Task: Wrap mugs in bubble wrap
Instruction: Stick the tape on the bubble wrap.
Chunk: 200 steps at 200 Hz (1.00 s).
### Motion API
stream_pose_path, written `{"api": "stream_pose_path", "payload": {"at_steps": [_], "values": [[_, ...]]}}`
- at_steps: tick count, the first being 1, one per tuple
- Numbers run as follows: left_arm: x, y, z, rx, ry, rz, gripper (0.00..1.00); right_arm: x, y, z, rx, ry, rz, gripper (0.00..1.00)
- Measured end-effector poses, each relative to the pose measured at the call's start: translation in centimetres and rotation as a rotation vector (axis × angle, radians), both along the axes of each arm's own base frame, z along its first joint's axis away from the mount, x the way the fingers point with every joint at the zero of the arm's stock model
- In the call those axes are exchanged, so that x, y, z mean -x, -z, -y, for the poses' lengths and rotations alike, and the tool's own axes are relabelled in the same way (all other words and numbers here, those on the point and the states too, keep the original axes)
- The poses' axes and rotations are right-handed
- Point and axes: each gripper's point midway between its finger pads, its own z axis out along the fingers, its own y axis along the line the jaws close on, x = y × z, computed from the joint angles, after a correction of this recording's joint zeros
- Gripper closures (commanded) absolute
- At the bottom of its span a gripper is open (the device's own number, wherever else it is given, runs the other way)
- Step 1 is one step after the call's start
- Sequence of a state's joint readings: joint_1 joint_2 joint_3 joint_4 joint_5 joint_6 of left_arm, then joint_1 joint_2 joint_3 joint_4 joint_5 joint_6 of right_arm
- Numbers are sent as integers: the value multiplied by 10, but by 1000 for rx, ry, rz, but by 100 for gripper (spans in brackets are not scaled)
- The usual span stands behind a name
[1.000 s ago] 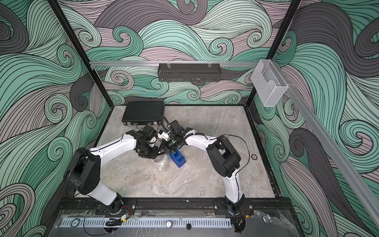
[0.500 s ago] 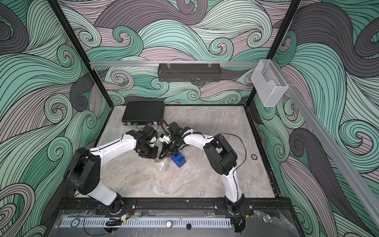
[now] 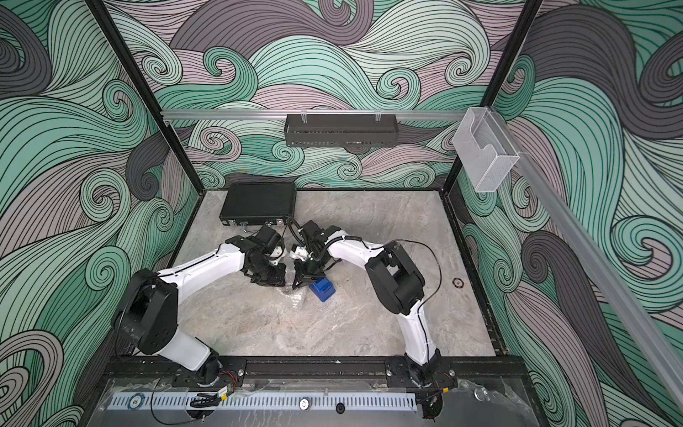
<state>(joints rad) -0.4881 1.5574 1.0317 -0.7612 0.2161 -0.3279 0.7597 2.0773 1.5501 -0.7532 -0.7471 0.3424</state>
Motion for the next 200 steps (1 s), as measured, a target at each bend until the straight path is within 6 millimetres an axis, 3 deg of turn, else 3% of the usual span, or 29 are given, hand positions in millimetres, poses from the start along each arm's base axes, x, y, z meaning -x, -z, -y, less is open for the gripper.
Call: {"api": "stream_pose_path", "payload": {"at_steps": [66, 104, 134, 162, 200], "values": [[2, -21, -6, 41, -44, 51, 62, 0, -1, 0, 21, -8, 1, 100], [6, -30, -18, 65, -88, 75, 61, -1, -1, -1, 24, -5, 0, 100], [7, -36, -18, 95, -92, 75, 62, -1, -1, 0, 30, 0, -5, 100], [10, -32, -11, 127, -78, 43, 65, -1, -1, -1, 28, 0, -5, 100], [11, -4, -3, 127, -72, -60, 64, -3, -2, -4, 11, 5, 1, 100]]}}
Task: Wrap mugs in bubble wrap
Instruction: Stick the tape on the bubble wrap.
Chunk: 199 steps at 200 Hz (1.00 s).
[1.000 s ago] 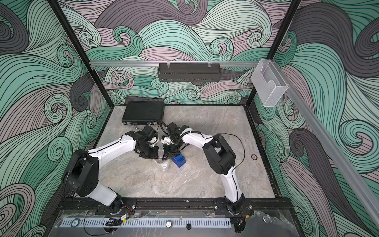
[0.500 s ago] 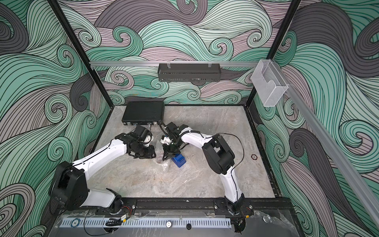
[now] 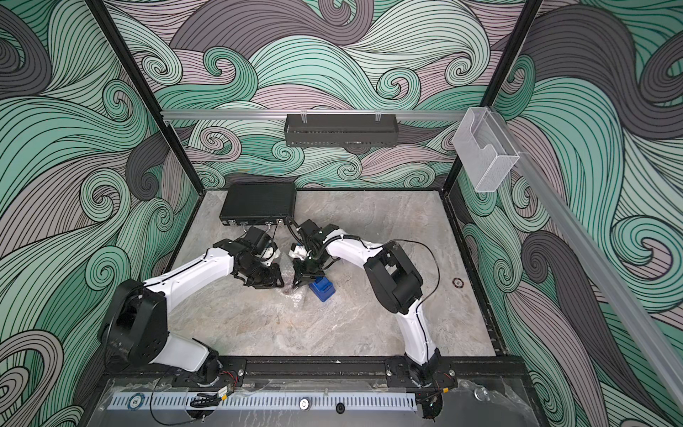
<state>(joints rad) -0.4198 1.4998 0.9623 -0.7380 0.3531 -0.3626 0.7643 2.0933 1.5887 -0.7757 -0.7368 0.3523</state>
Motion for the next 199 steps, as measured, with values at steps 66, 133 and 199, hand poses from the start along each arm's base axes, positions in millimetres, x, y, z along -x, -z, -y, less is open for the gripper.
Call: {"api": "stream_pose_path", "payload": {"at_steps": [66, 133, 199], "values": [[5, -14, -7, 35, -9, 2, 58, -1, 5, 3, 29, 27, -26, 100], [23, -34, -3, 136, 55, -48, 26, -2, 6, 5, 34, 38, -35, 100], [-5, -67, 1, 336, -40, 123, 12, -3, 6, 5, 35, 40, -38, 100]]}}
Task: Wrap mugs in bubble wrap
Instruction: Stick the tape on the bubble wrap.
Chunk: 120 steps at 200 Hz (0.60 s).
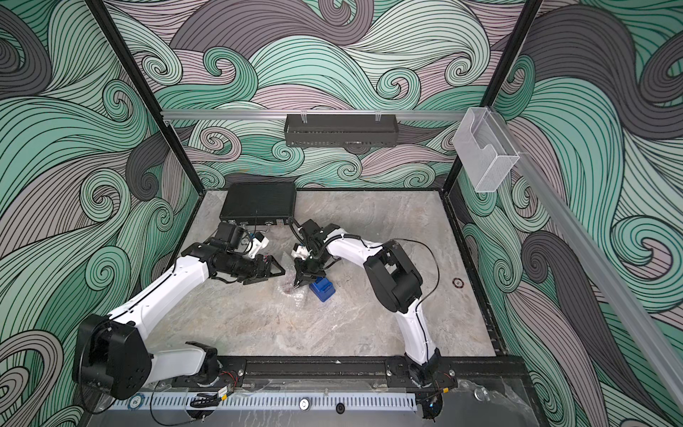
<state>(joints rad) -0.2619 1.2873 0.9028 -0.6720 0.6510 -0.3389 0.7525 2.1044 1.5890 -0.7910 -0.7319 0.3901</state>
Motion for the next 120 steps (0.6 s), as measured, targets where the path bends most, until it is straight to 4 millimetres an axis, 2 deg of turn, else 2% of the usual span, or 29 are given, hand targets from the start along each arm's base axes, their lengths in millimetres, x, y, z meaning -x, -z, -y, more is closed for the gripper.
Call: {"api": "stream_pose_path", "payload": {"at_steps": [33, 54, 108, 120], "values": [[-9, 32, 11, 45, -3, -87, 14, 0, 0, 0, -2, 0, -2, 100], [-11, 44, 11, 37, -1, -118, 18, 0, 0, 0, -3, -1, -3, 100], [-9, 69, 9, 1, 5, -189, 41, 0, 0, 0, -4, -1, -3, 100], [-8, 76, 8, -13, -6, -212, 52, 0, 0, -1, -4, -1, -3, 100]]}}
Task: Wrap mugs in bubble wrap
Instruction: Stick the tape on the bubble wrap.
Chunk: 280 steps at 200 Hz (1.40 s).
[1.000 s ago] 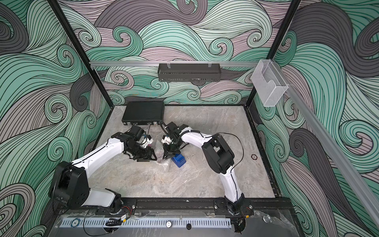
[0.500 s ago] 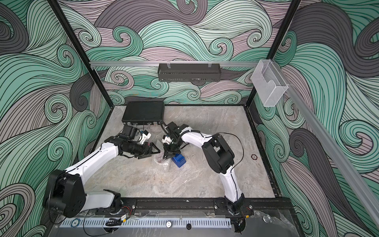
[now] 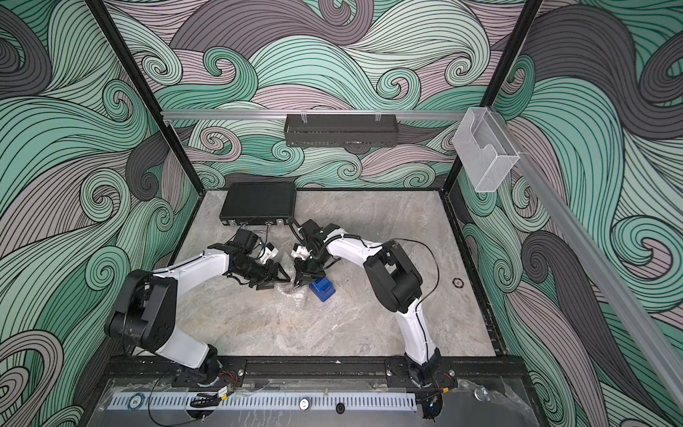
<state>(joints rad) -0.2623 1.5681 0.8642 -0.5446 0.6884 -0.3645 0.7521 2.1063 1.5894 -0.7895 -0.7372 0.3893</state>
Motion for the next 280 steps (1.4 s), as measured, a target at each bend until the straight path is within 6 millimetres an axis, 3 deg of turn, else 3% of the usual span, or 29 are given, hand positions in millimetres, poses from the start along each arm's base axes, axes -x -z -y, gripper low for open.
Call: {"api": "stream_pose_path", "payload": {"at_steps": [25, 45, 78, 128, 169, 208, 239, 255, 271, 280], "values": [[-1, 6, -2, -20, -15, -17, 62, 0, 0, -1, -4, -1, 2, 100], [-1, 6, -2, -27, -18, -17, 62, -2, -1, -2, -11, 1, 8, 100], [0, 6, 0, -38, -14, -17, 63, -2, -1, -2, -13, 0, 9, 89], [-1, 9, 1, -85, -12, -8, 63, -6, -9, -6, -37, -8, 26, 80], [-3, 15, -3, -137, -15, 3, 63, -6, -28, -5, -60, -6, 63, 67], [-6, 17, -5, -159, -21, 7, 63, 0, -54, 6, -85, 1, 104, 63], [-7, 17, -5, -171, -17, 8, 63, 1, -67, 13, -103, 24, 126, 65], [-7, 16, -3, -179, -10, 9, 63, -6, -79, 6, -152, 50, 143, 74], [-6, 16, -2, -186, -5, 10, 63, -12, -90, -4, -209, 74, 150, 91], [-5, 16, -2, -190, -1, 12, 63, -15, -92, -10, -222, 80, 145, 96]]}}
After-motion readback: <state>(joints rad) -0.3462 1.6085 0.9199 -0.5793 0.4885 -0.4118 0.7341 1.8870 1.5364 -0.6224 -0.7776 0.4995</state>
